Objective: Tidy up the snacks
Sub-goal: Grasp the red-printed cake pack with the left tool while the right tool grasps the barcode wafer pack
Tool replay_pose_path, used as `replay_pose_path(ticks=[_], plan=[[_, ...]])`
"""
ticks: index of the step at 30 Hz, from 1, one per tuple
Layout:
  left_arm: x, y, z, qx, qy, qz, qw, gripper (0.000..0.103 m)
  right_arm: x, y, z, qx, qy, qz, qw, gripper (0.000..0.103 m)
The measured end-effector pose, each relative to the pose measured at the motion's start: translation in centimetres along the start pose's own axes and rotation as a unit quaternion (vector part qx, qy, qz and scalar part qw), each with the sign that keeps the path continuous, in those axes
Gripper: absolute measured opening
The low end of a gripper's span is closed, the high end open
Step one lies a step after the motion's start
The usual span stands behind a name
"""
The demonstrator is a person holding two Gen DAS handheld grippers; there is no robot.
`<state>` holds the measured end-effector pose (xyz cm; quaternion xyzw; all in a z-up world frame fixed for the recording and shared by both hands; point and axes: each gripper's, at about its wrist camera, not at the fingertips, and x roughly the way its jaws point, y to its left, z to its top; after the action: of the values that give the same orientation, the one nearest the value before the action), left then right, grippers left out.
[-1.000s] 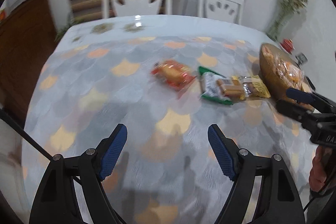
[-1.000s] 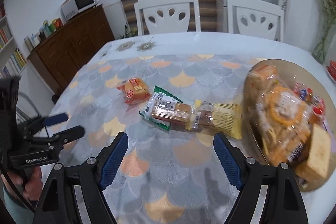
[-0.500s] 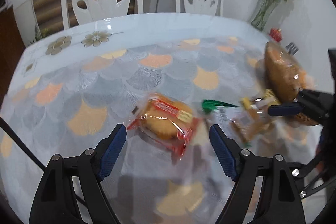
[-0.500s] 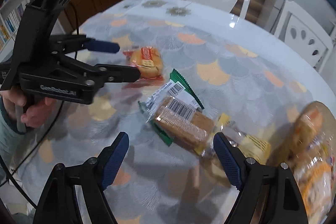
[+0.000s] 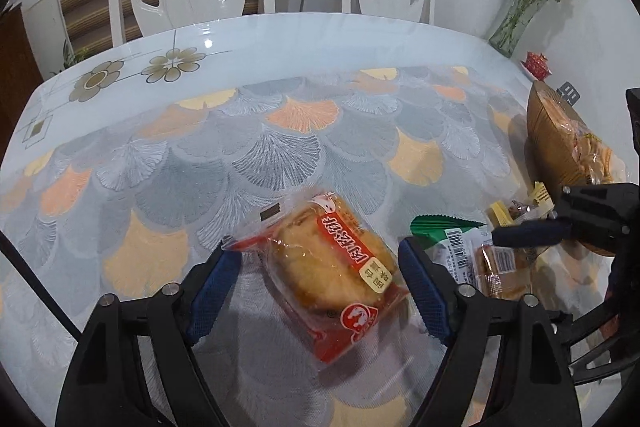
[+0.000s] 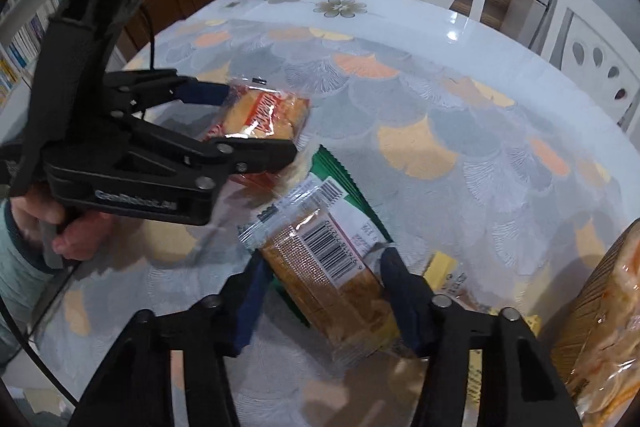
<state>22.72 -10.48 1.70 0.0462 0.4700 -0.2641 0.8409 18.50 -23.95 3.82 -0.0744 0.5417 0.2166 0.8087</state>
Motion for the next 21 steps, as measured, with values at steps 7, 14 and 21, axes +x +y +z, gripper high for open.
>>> replay_pose_path(ticks=[7,14,21], plan=[[-1.7,-1.0,-1.1,0.023,-0.01,0.004,0.9997,0.052,-1.5,1.2,-1.5,0.009,-0.023,0.003,1.0,0.04],[-5.0,-2.0,-4.0,0.022,-0.022,-0.013,0.9994,0.051,-3.1,2.2,-4.0,0.034,-0.036,0.013,0.999,0.04],[-8.1,-4.1,-7.2,0.031,-0.031,-0.016,0.9989,0.051,-5.3,3.8,-7.3,0.059,-0.055,0.019,0.997,0.04]])
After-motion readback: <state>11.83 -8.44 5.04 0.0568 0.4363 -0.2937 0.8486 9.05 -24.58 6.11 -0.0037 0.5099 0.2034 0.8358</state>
